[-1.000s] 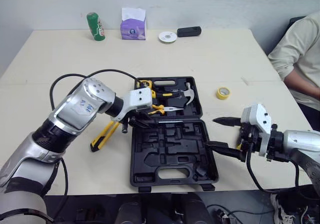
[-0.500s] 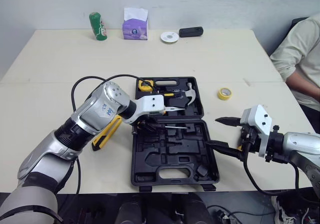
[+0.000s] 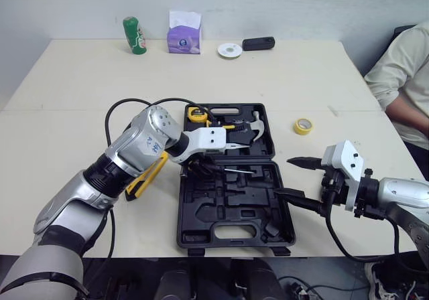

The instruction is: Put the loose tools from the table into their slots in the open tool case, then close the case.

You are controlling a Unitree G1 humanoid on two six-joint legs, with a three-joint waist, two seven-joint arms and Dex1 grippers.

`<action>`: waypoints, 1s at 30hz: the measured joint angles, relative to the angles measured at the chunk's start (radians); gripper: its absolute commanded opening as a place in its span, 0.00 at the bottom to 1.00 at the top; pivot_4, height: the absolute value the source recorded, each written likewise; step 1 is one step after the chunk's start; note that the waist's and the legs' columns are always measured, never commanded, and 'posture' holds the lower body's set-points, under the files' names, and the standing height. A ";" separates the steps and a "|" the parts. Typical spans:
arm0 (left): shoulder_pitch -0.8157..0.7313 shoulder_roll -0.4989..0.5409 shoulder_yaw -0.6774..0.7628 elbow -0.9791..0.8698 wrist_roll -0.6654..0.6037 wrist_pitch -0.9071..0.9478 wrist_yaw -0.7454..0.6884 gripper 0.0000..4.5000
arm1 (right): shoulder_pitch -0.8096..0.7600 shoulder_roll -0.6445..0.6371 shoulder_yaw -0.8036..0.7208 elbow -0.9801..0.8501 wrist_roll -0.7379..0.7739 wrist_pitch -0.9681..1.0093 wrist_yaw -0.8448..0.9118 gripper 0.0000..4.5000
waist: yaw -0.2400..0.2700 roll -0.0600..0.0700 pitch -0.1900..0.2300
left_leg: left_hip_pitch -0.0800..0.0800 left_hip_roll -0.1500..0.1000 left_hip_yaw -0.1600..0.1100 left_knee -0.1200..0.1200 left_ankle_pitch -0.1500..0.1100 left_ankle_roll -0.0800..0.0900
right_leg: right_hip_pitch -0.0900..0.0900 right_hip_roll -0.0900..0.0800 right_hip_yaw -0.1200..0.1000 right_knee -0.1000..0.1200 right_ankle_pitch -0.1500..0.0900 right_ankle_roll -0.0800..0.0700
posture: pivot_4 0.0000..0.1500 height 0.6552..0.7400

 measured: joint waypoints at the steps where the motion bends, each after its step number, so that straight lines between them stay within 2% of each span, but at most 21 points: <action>1: 0.000 -0.003 0.000 0.000 0.003 -0.001 0.000 0.34 | 0.000 0.000 0.000 0.000 0.001 0.000 -0.001 1.00 | 0.000 0.000 0.000 | 0.000 0.000 0.000 0.000 0.000 0.000 | 0.000 0.000 0.000 0.000 0.000 0.000 | 1.00 0.90; 2: 0.000 -0.006 0.001 0.000 0.004 0.001 0.001 0.46 | 0.000 0.000 0.000 -0.001 0.002 0.000 -0.004 1.00 | 0.000 0.000 0.000 | 0.000 0.000 0.000 0.000 0.000 0.000 | 0.000 0.000 0.000 0.000 0.000 0.000 | 1.00 0.90; 4: 0.002 -0.007 0.005 -0.006 -0.005 0.014 -0.021 0.61 | -0.004 0.001 0.000 -0.001 0.011 0.002 -0.006 1.00 | 0.000 0.000 0.000 | 0.000 0.000 0.000 0.000 0.000 0.000 | 0.000 0.000 0.000 0.000 0.000 0.000 | 1.00 0.90; 8: 0.004 0.010 0.018 -0.035 -0.038 0.057 -0.055 0.98 | -0.009 0.001 0.000 -0.002 0.022 0.007 -0.007 1.00 | -0.001 0.000 0.000 | 0.000 0.000 0.000 0.001 0.000 0.000 | 0.000 0.000 0.000 0.000 0.000 0.000 | 1.00 0.90; 12: 0.002 0.015 0.133 -0.031 -0.099 0.077 -0.053 0.98 | -0.008 0.001 0.001 -0.008 0.025 0.008 -0.009 1.00 | -0.003 0.000 0.000 | 0.000 0.001 -0.001 0.001 0.000 0.000 | 0.000 0.000 0.000 0.001 0.000 0.000 | 1.00 0.90; 15: 0.031 0.003 0.253 -0.005 -0.164 0.002 -0.049 0.98 | -0.005 0.003 0.004 -0.008 0.023 0.006 -0.009 1.00 | -0.002 0.000 0.000 | 0.000 0.000 -0.001 0.001 0.000 0.000 | 0.000 -0.001 0.000 0.001 0.000 0.000 | 1.00 0.90; 17: 0.094 -0.030 0.327 0.033 -0.200 -0.087 -0.035 0.86 | -0.003 0.008 0.011 -0.008 0.021 0.005 -0.009 1.00 | -0.003 0.000 0.000 | 0.001 0.000 -0.001 0.001 0.000 0.000 | 0.000 -0.001 0.000 0.001 0.000 0.000 | 1.00 0.90; 19: 0.182 -0.073 0.390 0.088 -0.250 -0.189 -0.031 0.70 | -0.005 0.016 0.014 -0.007 0.021 0.004 -0.010 1.00 | -0.003 0.000 0.000 | 0.000 0.001 -0.001 0.002 0.000 0.000 | 0.000 -0.001 -0.001 0.001 0.000 0.000 | 1.00 0.90; 26: 0.298 -0.136 0.471 0.205 -0.308 -0.354 -0.043 0.01 | -0.027 0.024 0.021 -0.005 0.021 0.004 -0.008 1.00 | -0.001 0.000 0.000 | 0.000 0.000 -0.001 0.003 0.000 0.001 | 0.001 -0.001 -0.002 0.001 0.000 0.001 | 1.00 0.90; 30: 0.329 -0.162 0.460 0.264 -0.292 -0.424 -0.026 0.01 | -0.044 0.024 0.040 0.000 0.021 0.004 -0.006 1.00 | -0.001 0.000 0.000 | -0.001 0.000 -0.002 0.003 -0.001 0.001 | 0.001 -0.001 -0.002 0.000 0.000 0.001 | 1.00 0.90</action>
